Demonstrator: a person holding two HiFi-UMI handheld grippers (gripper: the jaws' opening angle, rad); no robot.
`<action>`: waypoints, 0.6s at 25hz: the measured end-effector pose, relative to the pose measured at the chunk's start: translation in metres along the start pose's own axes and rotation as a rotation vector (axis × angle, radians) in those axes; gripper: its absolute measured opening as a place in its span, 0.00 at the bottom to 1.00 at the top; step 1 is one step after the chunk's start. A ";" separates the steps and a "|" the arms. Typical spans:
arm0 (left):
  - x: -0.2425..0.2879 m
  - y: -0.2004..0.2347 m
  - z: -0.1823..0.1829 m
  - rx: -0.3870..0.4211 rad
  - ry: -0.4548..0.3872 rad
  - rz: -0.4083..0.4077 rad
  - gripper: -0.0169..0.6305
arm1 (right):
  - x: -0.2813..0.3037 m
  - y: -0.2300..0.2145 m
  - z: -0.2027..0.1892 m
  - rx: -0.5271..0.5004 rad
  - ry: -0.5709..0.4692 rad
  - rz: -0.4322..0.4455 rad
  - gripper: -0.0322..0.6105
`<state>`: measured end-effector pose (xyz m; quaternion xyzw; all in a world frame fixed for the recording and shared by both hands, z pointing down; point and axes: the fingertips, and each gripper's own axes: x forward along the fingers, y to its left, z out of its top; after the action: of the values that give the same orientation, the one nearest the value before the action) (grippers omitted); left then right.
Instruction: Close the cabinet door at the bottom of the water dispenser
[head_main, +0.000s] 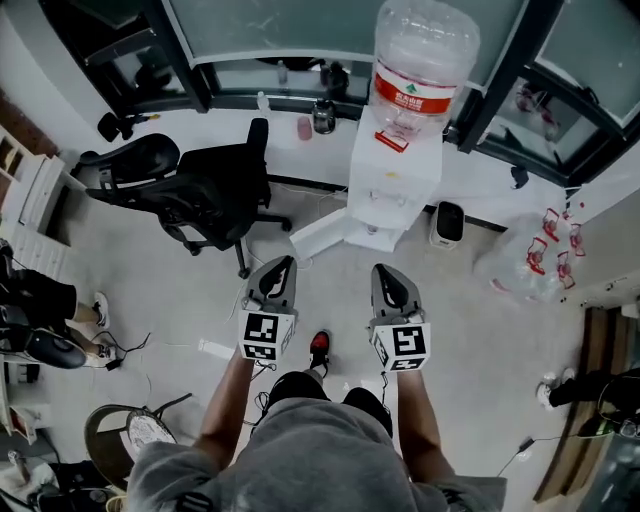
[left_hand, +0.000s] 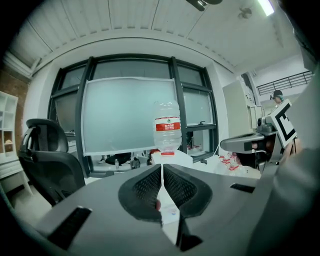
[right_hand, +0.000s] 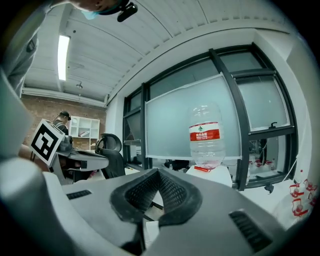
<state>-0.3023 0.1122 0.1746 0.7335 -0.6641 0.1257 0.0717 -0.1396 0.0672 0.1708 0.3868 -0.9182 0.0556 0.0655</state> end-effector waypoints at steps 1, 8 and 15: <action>0.009 0.007 -0.002 -0.004 0.003 -0.008 0.08 | 0.011 -0.002 -0.002 0.006 0.006 -0.007 0.08; 0.076 0.047 -0.022 -0.013 0.022 -0.069 0.08 | 0.087 -0.020 -0.026 0.033 0.047 -0.054 0.08; 0.130 0.074 -0.072 -0.032 0.063 -0.107 0.08 | 0.151 -0.030 -0.078 0.054 0.108 -0.080 0.08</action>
<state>-0.3711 -0.0005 0.2749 0.7625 -0.6232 0.1342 0.1108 -0.2165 -0.0474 0.2739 0.4212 -0.8953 0.0985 0.1069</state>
